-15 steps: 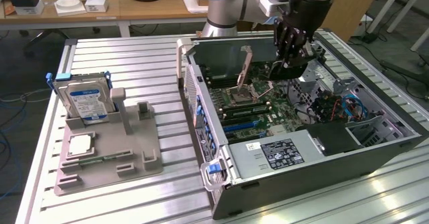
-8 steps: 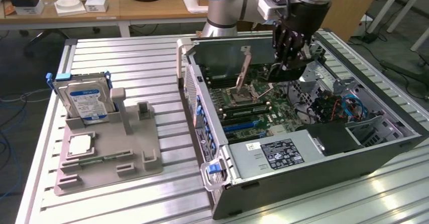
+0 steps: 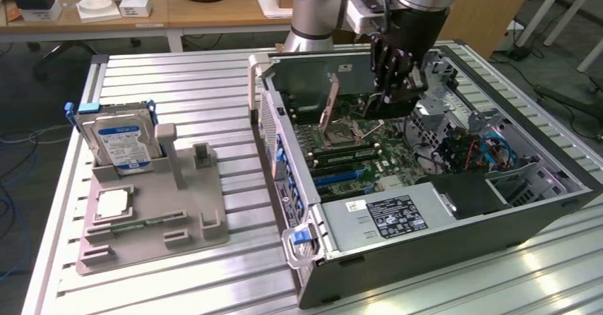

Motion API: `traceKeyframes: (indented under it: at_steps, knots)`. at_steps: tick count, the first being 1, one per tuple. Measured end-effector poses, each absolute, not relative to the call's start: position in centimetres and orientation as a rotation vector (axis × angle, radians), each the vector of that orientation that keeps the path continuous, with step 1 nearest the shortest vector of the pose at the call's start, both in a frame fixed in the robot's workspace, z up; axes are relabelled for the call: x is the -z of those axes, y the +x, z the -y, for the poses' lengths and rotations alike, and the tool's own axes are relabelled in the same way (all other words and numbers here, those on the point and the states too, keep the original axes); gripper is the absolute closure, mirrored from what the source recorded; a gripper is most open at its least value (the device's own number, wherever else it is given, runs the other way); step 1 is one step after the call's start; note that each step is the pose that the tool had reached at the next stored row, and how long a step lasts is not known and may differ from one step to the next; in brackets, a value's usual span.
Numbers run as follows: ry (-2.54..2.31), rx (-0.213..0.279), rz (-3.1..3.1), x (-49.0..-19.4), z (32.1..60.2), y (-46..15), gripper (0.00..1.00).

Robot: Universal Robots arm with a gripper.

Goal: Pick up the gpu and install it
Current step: 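Insert the gpu into the slot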

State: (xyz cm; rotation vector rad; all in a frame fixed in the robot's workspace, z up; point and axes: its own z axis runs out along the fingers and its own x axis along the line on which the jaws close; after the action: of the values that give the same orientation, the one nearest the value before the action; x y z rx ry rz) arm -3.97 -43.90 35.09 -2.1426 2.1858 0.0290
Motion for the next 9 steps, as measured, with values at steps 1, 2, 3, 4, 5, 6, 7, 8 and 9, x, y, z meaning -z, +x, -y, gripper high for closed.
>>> traceKeyframes:
  at_steps: [1, 2, 3, 4, 5, 6, 7, 8, 9]
  knots:
    - [-2.142, -0.029, -2.186, -35.1, 44.0, -4.1, 0.74]
    - [-2.142, -0.029, -2.186, -35.0, 44.1, -4.2, 0.74]
    - [-2.142, -0.029, -2.186, -35.0, 44.2, -4.3, 0.74]
    - [-2.143, -0.029, -2.185, -35.0, 44.4, -4.4, 0.74]
    - [-2.143, -0.029, -2.185, -35.0, 44.6, -4.5, 0.74]
    - [-2.143, -0.029, -2.185, -35.0, 44.8, -4.6, 0.74]
    - [-2.143, -0.029, -2.185, -35.0, 45.0, -4.6, 0.74]
    - [-2.143, -0.029, -2.185, -35.0, 45.3, -4.7, 0.74]
    - [-2.143, -0.029, -2.185, -35.0, 45.5, -4.7, 0.74]
